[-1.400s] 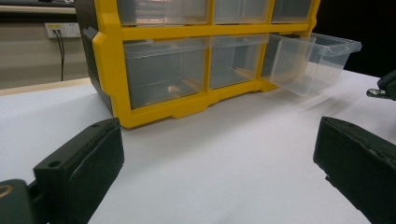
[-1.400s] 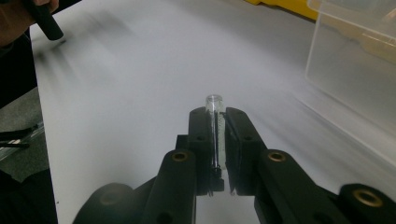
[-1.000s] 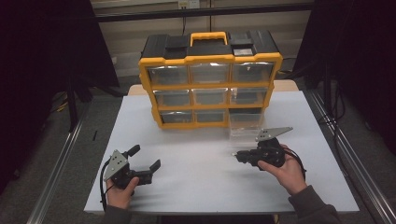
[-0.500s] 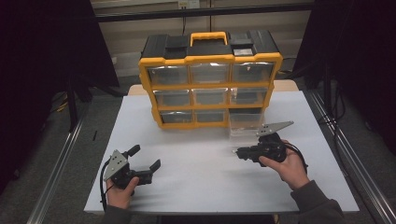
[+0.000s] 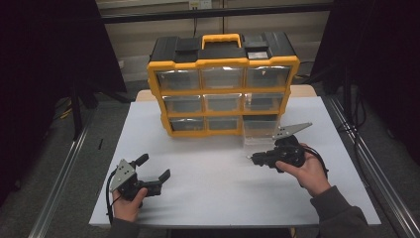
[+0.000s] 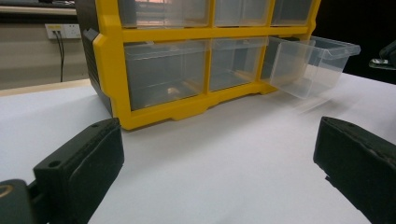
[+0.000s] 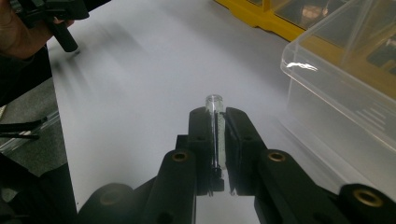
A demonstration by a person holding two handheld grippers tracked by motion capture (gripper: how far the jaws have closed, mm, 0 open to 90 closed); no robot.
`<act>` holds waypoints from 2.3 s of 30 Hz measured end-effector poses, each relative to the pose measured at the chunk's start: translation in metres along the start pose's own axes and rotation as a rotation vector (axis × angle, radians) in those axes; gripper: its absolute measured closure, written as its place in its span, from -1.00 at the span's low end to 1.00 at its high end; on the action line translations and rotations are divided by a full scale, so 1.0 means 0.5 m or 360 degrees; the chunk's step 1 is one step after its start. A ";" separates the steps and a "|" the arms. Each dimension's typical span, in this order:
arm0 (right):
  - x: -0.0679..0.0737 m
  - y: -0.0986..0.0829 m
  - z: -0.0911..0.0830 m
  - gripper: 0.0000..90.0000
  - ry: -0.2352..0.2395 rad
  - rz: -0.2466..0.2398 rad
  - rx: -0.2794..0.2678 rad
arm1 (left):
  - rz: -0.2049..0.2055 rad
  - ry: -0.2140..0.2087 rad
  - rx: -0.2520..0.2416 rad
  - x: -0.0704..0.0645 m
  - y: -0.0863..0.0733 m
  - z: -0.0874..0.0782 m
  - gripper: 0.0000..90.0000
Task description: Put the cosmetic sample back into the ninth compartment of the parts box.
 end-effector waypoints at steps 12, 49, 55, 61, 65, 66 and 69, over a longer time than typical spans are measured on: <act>-0.007 0.019 -0.013 0.81 0.0003 0.0005 -0.0016 | 0.0000 0.0000 0.0001 0.000 0.000 0.000 -0.96; -0.034 0.059 -0.036 0.81 -0.0041 -0.0024 -0.0015 | -0.0007 0.0001 -0.0008 0.001 0.001 0.000 -0.96; -0.039 0.063 -0.039 0.81 -0.0047 -0.0015 -0.0020 | -0.0007 0.0005 -0.0005 0.002 0.001 -0.001 -0.96; -0.042 0.070 -0.041 0.81 -0.0052 -0.0026 -0.0021 | 0.0004 0.0001 -0.0007 0.002 0.001 0.000 -0.96; -0.045 0.073 -0.043 0.81 -0.0063 -0.0029 -0.0021 | 0.0001 0.0004 -0.0006 0.002 0.001 0.000 -0.96; -0.045 0.073 -0.043 0.81 -0.0063 -0.0029 -0.0021 | 0.0002 0.0004 -0.0005 0.002 0.001 0.000 -0.96; -0.048 0.075 -0.043 0.81 -0.0068 -0.0027 -0.0023 | 0.0002 0.0004 -0.0006 0.002 0.001 0.000 -0.96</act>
Point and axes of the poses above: each handheld gripper's, and its own axes: z roughly forward along the jaws, y roughly out of its top, x roughly to its left, the point moved 8 cm from there along z, roughly forward along the jaws, and after that the axes turned 1 degree about x, right-handed, at the moved point
